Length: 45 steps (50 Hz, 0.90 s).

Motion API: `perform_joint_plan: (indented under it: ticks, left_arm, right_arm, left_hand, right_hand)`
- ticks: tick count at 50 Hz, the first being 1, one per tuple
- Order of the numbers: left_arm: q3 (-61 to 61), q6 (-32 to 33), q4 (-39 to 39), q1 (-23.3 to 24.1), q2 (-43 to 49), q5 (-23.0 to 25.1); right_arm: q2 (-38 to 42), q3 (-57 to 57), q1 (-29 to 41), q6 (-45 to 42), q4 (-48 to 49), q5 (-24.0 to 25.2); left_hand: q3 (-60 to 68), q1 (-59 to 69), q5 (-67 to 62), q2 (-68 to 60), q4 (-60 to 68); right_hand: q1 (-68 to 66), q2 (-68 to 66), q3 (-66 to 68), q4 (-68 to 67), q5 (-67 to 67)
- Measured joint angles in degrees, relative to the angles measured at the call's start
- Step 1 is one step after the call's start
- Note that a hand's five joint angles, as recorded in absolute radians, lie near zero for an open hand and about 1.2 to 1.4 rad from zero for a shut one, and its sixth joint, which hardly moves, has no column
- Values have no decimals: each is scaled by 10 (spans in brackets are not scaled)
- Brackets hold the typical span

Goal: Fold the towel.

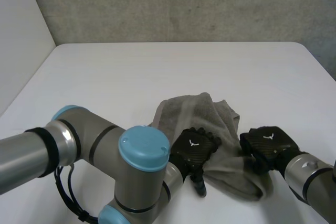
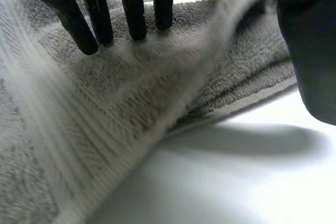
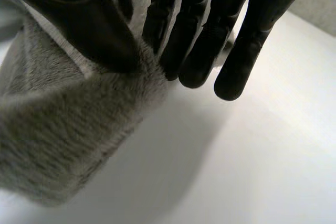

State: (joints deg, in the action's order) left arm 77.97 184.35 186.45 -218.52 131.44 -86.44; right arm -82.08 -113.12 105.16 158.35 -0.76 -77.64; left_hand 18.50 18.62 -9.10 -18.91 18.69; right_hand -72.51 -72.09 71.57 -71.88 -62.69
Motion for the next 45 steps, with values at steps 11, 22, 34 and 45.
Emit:
perform_joint_plan:
  ticks: [11, 22, 34, 45]
  left_arm:
    - [-26, -5, 0, 7, 11, -3]
    - [-46, -8, -1, 5, 4, -22]
    - [-52, -6, 6, -3, -3, -24]
    - [-91, -5, 21, -47, -21, -87]
  right_arm:
    - [-2, 24, 5, 30, 32, 1]
    - [-2, 28, 5, 41, 32, 6]
    - [-4, 30, 11, 37, 32, 12]
    - [-16, 30, 26, 48, 27, 8]
  left_hand:
    - [209, 208, -201, -202, 212]
    - [266, 263, -256, -262, 264]
    - [593, 584, -584, -581, 585]
    - [599, 585, -588, -583, 586]
  right_hand:
    - [-22, -36, 48, -43, -36]
    - [-22, -36, 49, -43, -36]
    - [-23, -36, 51, -43, -36]
    - [558, 567, -555, 556, 580]
